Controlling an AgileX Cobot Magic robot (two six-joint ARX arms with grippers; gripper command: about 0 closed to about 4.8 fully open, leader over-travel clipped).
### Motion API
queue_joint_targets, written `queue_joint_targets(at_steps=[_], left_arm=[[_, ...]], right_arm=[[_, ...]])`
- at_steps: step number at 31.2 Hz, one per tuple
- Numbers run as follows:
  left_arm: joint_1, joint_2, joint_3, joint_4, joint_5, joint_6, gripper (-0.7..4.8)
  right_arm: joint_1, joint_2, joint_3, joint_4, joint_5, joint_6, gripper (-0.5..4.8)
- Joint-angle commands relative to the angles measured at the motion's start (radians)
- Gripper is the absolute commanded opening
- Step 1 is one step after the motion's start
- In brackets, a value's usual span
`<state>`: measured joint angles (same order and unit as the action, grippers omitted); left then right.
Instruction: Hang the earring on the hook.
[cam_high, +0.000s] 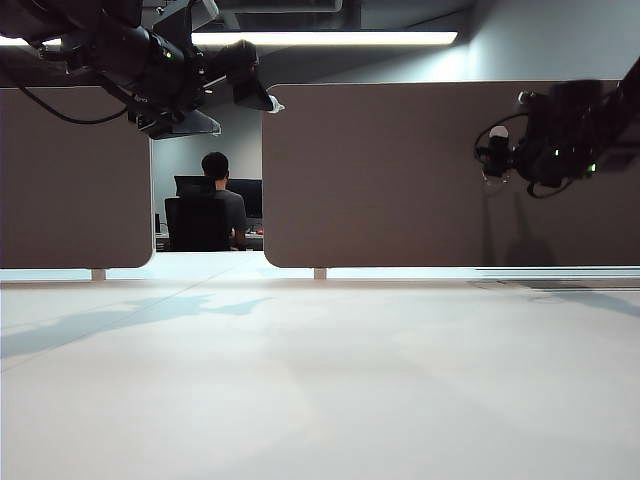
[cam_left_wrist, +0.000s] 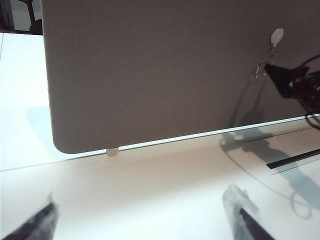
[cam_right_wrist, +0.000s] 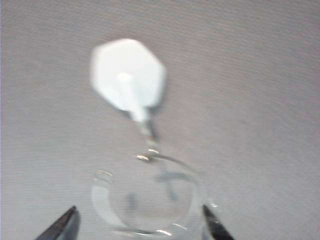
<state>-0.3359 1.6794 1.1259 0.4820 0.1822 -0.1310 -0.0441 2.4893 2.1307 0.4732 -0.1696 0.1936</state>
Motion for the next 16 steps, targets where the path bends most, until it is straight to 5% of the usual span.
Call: queue_joint_targets(at_steps=[1,4,7,8,9,16], left_arm=[[-0.001,-0.032,0.007,-0.015,0.031,0.000,4.79],[-0.001,-0.077,0.007,-0.021,0.035,0.016,4.67],[0.001,-0.138,0.007,-0.035,0.035,0.027,1.70],[0.001,-0.169,0.007,-0.055,0.035,0.027,0.38],[0.001,-0.196,0.007,-0.077,0.035,0.027,-0.12],[0.001,-0.475,0.006,-0.352,0.013,0.117,-0.06]], right_arm=[[0.002,-0.101,0.010,-0.091,-0.054,-0.019,2.26],[0.002,-0.204,0.010,-0.239,-0.091,-0.034,1.42],[0.001,-0.308,0.010,-0.401,-0.100,-0.072,0.03],[0.001,-0.341,0.010,-0.449,-0.100,-0.082,-0.06],[0.002,-0.381,0.010,-0.509,-0.104,-0.095,-0.06],[0.003,-0.679,-0.100,-0.679,-0.153,-0.133,-0.06]])
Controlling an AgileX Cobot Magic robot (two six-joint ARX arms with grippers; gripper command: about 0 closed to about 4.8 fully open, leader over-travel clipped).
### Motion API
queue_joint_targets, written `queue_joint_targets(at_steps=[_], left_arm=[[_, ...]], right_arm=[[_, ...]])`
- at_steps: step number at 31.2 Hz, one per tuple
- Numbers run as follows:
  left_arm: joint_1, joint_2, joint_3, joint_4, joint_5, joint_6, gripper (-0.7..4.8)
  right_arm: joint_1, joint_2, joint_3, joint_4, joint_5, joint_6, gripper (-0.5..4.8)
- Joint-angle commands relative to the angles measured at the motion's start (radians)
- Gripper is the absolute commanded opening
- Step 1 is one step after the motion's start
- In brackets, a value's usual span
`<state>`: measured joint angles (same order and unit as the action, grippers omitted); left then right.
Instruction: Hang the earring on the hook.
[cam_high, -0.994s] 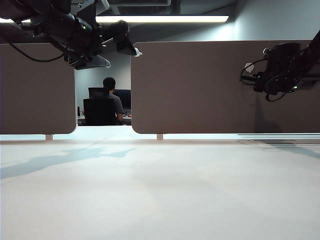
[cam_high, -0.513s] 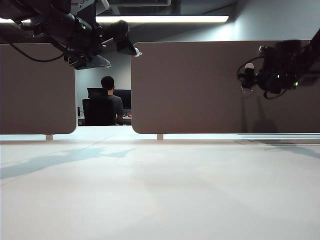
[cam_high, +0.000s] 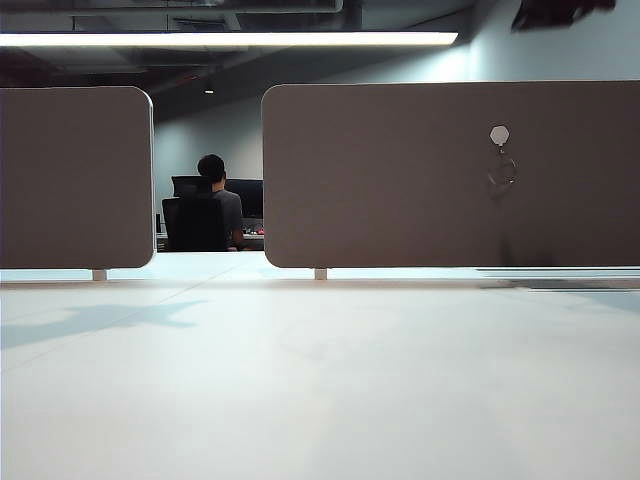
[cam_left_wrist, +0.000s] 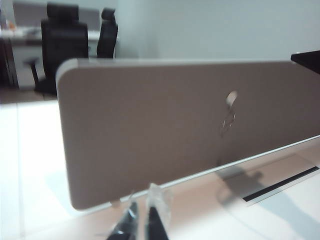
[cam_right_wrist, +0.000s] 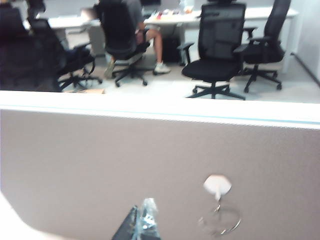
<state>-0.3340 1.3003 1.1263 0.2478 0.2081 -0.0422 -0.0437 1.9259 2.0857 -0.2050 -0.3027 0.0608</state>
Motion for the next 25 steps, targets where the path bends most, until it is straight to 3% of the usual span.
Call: queue_joint_targets(at_steps=[1,5,8,11,21,25], left_arm=[[-0.001,-0.149,0.006,-0.174,-0.014,0.034,-0.06],[-0.001,-0.340,0.003,-0.360,-0.066,0.040,-0.06],[-0.001,-0.491,-0.014,-0.466,-0.077,0.117,-0.06],[-0.001,-0.630,-0.051,-0.528,-0.077,0.138,-0.06],[-0.001,-1.072,-0.368,-0.606,-0.122,-0.023,-0.06],[-0.001,-1.188,-0.528,-0.595,-0.143,-0.041,-0.06]], right_arm=[[0.002,-0.180,-0.103,0.001,-0.019,-0.001,-0.06],[0.010,-0.426,-0.320,0.018,-0.022,-0.001,-0.06],[0.043,-0.634,-0.550,0.077,-0.010,0.002,-0.06],[0.072,-0.857,-0.806,0.140,-0.011,0.002,-0.06],[0.210,-1.330,-1.308,0.154,-0.004,-0.006,-0.06],[0.268,-1.437,-1.484,0.151,0.010,-0.005,-0.06]])
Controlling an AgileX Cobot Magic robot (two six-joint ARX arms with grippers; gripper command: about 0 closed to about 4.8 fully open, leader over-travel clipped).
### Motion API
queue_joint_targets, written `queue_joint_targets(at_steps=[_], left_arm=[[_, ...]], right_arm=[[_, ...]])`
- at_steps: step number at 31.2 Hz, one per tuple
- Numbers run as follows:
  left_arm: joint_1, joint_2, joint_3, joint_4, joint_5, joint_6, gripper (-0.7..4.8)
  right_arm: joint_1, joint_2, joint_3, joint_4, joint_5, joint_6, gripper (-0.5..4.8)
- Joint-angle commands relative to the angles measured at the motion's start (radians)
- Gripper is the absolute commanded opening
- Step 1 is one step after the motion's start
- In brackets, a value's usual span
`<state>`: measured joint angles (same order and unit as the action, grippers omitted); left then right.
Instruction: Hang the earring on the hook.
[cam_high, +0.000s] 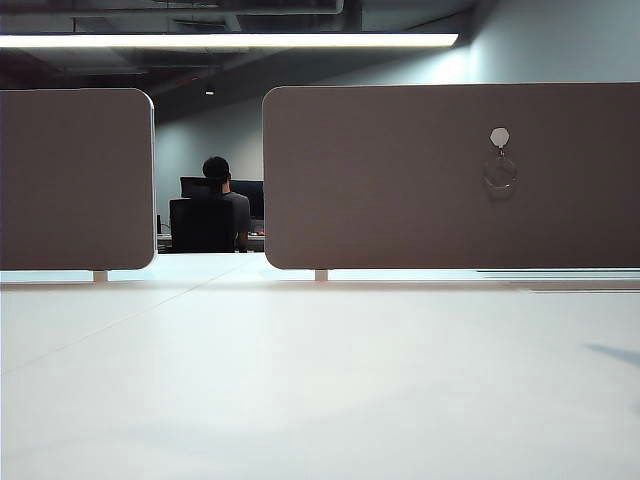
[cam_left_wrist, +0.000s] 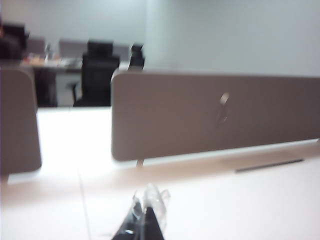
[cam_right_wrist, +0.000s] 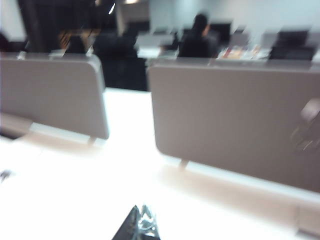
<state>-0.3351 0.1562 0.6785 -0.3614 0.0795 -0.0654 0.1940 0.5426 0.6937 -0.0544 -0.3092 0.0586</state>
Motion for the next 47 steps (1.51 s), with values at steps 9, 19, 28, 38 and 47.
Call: queue_joint_targets(at_steps=[9,19,28,38,47], left_arm=[[0.000,-0.084,-0.393,0.223,-0.016,-0.021,-0.06],[0.000,-0.084,-0.590,0.305,-0.138,-0.104,-0.06],[0.000,-0.084,-0.670,0.336,-0.210,-0.155,-0.06],[0.000,-0.082,-0.671,0.462,-0.347,-0.152,-0.06],[0.002,-0.084,-0.671,0.533,-0.179,-0.081,-0.06]], right_arm=[[0.095,-0.204,-0.413,0.008,0.108,0.058,-0.06],[0.096,-0.238,-0.618,0.119,0.087,0.208,-0.06],[0.095,-0.237,-0.692,0.174,0.181,0.142,-0.06],[0.078,-0.235,-0.692,0.385,0.380,0.099,-0.06],[-0.022,-0.235,-0.691,0.439,0.196,0.168,-0.06]])
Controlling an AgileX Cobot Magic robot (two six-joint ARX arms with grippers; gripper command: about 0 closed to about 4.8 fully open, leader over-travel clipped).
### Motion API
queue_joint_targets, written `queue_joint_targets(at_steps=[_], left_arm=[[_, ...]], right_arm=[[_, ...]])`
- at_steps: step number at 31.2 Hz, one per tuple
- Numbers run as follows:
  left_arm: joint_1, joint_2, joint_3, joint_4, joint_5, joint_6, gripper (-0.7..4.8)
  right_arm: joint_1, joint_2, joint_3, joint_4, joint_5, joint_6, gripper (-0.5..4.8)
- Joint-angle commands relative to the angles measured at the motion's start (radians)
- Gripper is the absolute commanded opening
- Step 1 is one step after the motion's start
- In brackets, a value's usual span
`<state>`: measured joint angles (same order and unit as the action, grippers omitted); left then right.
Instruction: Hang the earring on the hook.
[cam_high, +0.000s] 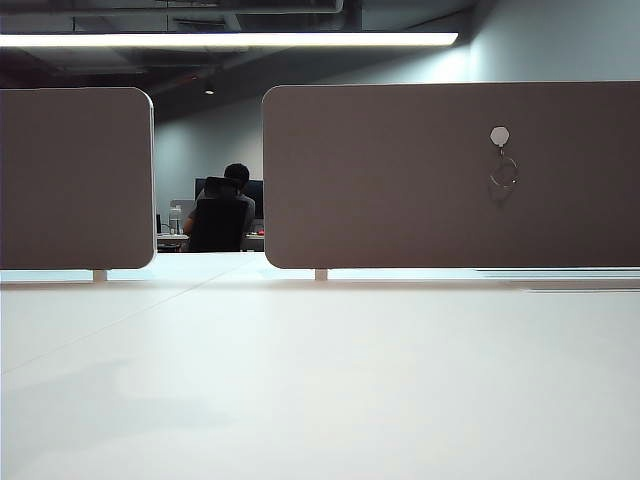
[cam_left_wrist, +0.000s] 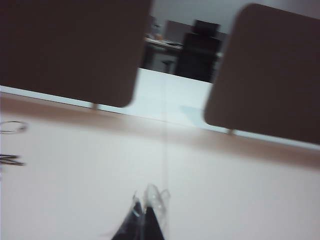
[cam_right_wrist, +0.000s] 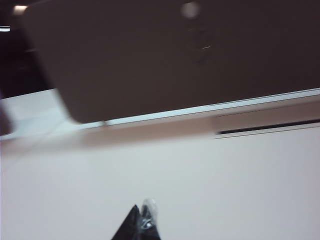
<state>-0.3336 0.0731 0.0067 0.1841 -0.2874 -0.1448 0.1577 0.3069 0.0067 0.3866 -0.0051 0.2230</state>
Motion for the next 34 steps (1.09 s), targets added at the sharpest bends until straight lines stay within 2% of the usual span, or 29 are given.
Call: queue_joint_targets(at_steps=[1,3,10,17,20,23,27,34], left_arm=[[0.000,0.000,0.001,-0.021,0.232,-0.002,-0.06],[0.000,0.000,0.001,-0.051,0.267,-0.002,0.02],[0.000,0.000,0.001,-0.160,0.266,-0.002,0.06],[0.005,-0.002,0.001,-0.164,0.264,-0.002,0.06],[0.063,-0.027,0.001,-0.171,0.318,-0.002,0.06],[0.188,-0.062,0.001,-0.171,0.382,-0.002,0.06],[0.314,-0.068,0.001,-0.161,0.373,-0.002,0.06],[0.329,-0.068,0.001,-0.161,0.378,-0.002,0.06]], right_arm=[[0.020,0.000,-0.004,-0.002,-0.097,0.003,-0.06],[0.020,0.000,-0.004,0.002,-0.044,0.004,-0.06],[0.019,0.000,-0.004,-0.072,0.079,-0.014,0.01],[0.025,-0.023,-0.004,-0.130,0.071,-0.014,0.00],[0.024,-0.023,-0.004,-0.129,0.072,-0.014,0.00],[0.025,-0.025,-0.004,-0.129,0.074,-0.014,0.00],[0.023,-0.079,-0.004,-0.157,0.075,-0.014,0.00],[-0.020,-0.247,-0.004,-0.202,0.066,-0.014,0.00]])
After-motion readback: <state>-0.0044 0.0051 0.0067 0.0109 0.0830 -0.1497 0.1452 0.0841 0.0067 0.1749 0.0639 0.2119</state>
